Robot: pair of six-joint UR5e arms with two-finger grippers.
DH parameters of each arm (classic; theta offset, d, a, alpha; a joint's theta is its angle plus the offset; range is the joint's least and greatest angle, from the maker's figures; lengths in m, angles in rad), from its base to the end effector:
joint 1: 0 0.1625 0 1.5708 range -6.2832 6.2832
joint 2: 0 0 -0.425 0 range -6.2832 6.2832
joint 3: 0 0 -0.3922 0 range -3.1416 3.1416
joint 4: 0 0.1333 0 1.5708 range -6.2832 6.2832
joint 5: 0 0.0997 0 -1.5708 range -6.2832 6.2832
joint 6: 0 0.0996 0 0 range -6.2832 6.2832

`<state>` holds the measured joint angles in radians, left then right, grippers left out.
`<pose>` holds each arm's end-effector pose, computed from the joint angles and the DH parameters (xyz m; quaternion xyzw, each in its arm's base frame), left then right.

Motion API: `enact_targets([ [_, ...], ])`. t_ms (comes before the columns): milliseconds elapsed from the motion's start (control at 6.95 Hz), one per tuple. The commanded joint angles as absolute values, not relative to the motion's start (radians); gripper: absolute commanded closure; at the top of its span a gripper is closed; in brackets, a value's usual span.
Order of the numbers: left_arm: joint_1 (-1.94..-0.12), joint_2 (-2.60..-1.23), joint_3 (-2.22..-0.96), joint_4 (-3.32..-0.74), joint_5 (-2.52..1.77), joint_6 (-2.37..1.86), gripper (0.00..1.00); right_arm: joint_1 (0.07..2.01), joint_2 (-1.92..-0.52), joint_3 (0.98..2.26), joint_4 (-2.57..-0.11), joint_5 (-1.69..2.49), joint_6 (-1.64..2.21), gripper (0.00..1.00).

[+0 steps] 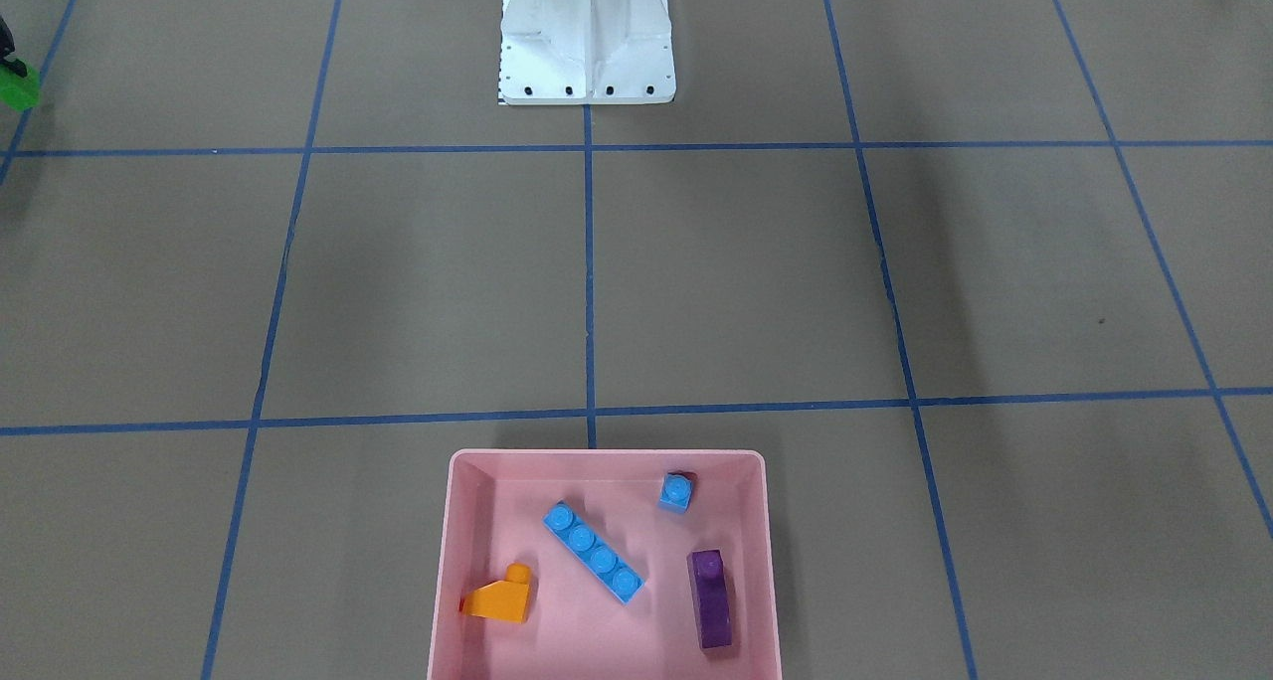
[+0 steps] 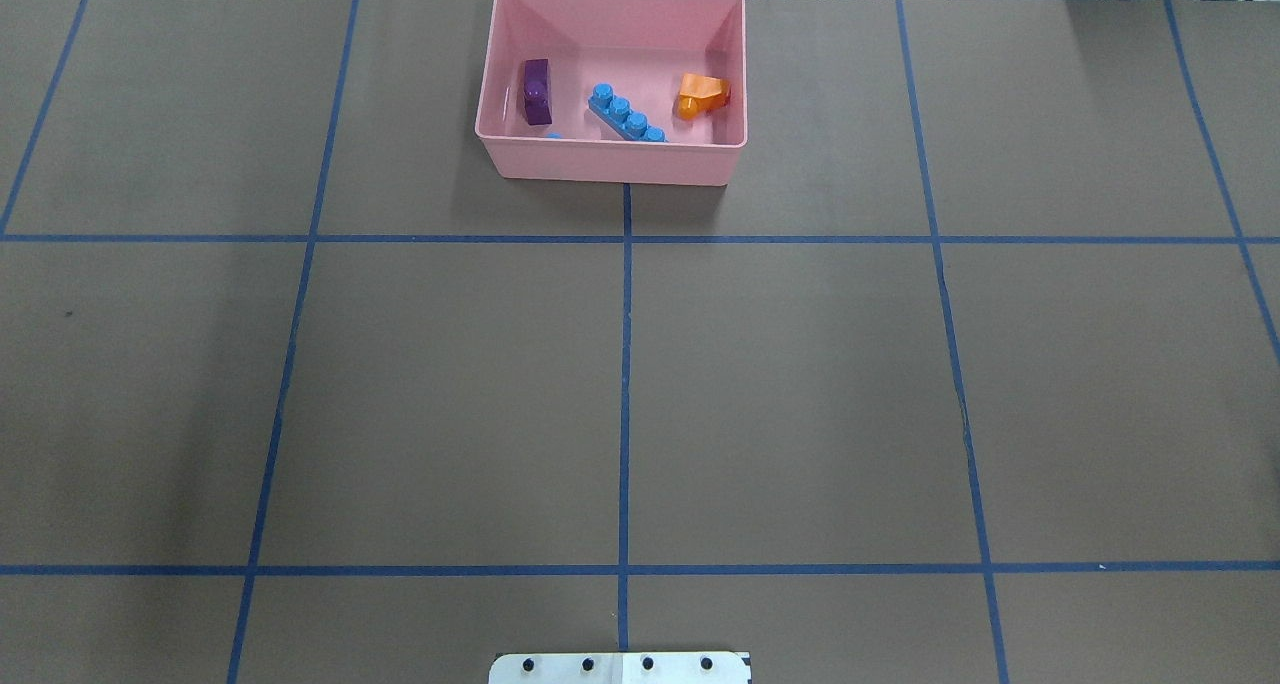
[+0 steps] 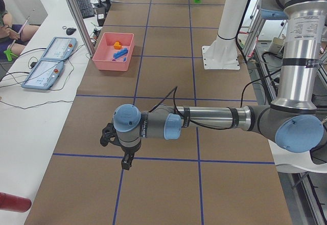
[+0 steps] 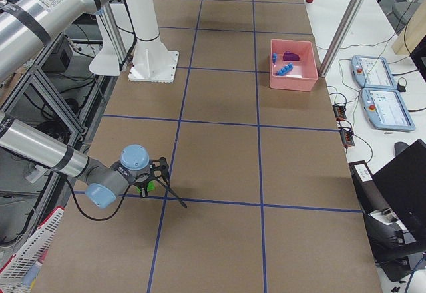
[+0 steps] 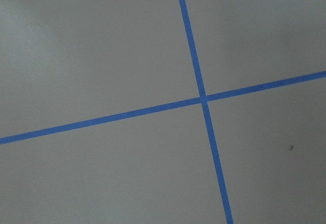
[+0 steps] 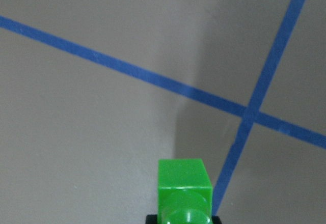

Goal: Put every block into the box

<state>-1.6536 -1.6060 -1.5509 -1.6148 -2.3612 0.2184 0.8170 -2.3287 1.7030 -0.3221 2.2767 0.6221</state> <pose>-0.1046 -0.5039 0.6453 0.0848 0.3764 0.0739 0.9196 -0.0532 -0.1571 0.7043 0.0133 -0.4368 -0.1645 0.8843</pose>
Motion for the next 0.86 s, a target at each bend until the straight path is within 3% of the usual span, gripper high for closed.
enact_targets([
  [0, -1.654, -1.605, -1.552, -1.617, -2.362, 0.218, 0.00, 0.955, -2.243, 1.931, -0.610, 2.307, 0.627, 1.00],
  [144, -1.654, -1.605, -1.552, -1.617, -2.362, 0.218, 0.00, 1.010, -2.159, 2.032, -0.816, 2.316, 0.626, 1.00],
  [288, -1.654, -1.605, -1.551, -1.617, -2.364, 0.218, 0.00, 1.037, -2.029, 2.039, -0.948, 2.325, 0.627, 1.00],
  [720, -1.654, -1.589, -1.554, -1.624, -2.365, 0.218, 0.00, 1.066, -1.478, 2.016, -1.535, 2.322, 0.626, 1.00],
])
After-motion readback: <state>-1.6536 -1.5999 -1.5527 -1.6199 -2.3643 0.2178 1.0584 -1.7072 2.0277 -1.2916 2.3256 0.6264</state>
